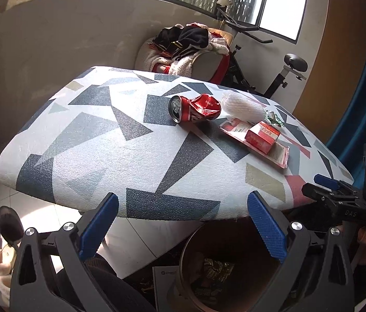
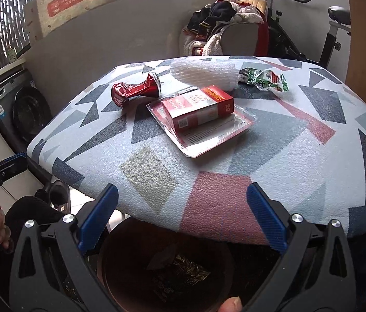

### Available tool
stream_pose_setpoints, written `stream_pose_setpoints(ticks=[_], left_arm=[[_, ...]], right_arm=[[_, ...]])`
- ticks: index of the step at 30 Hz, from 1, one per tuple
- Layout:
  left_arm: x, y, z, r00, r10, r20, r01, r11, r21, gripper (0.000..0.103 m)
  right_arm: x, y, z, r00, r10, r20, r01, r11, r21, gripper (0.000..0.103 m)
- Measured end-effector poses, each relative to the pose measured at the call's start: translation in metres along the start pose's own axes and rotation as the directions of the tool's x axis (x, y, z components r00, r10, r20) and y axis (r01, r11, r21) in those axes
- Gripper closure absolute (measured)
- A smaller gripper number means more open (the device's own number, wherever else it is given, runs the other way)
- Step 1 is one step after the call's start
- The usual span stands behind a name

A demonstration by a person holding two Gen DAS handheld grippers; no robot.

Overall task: Collect trash
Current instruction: 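Grasp the red Double Happiness cigarette box with the right tool, then grasp the crushed red can with the left tool while the right lifts the cigarette box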

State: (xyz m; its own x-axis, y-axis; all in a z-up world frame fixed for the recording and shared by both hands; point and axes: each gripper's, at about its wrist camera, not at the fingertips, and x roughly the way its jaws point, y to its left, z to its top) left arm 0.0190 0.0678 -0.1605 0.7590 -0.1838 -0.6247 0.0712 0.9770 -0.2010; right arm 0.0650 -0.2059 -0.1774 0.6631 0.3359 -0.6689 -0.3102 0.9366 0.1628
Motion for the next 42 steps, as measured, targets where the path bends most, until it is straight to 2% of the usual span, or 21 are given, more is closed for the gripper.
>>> stream_pose_setpoints(ticks=[8,12,18,25,28,34,42], left_arm=[[0.006,0.006,0.002,1.0,0.008,-0.017,-0.009,0.999,-0.044,0.006],[0.009,0.008,0.003,1.0,0.006,-0.022,-0.007,0.999,-0.052,0.006],[0.014,0.01,0.004,0.999,0.002,-0.037,-0.004,0.998,-0.063,0.006],[0.02,0.013,0.005,0.999,-0.006,-0.043,0.002,0.996,-0.093,0.006],[0.023,0.013,0.008,0.999,-0.005,-0.053,-0.001,0.995,-0.1,0.006],[0.036,0.024,0.015,0.994,-0.035,-0.105,0.018,0.987,-0.159,0.006],[0.056,0.031,0.038,0.993,-0.082,-0.082,0.059,0.965,-0.257,0.006]], right_arm=[[0.054,-0.018,0.073,0.999,-0.04,-0.018,0.037,0.986,-0.164,0.006],[0.085,-0.019,0.09,0.998,-0.025,-0.056,0.015,0.986,-0.165,0.006],[0.105,-0.014,0.098,0.994,0.032,-0.101,-0.047,0.987,-0.153,0.006],[0.109,-0.009,0.094,0.992,0.04,-0.119,-0.062,0.981,-0.186,0.006],[0.109,-0.013,0.093,0.993,0.034,-0.115,-0.053,0.984,-0.17,0.012],[0.091,-0.01,0.091,0.997,0.053,-0.051,-0.061,0.982,-0.181,0.013],[0.062,-0.017,0.093,0.999,0.038,0.034,-0.033,0.99,-0.135,0.013]])
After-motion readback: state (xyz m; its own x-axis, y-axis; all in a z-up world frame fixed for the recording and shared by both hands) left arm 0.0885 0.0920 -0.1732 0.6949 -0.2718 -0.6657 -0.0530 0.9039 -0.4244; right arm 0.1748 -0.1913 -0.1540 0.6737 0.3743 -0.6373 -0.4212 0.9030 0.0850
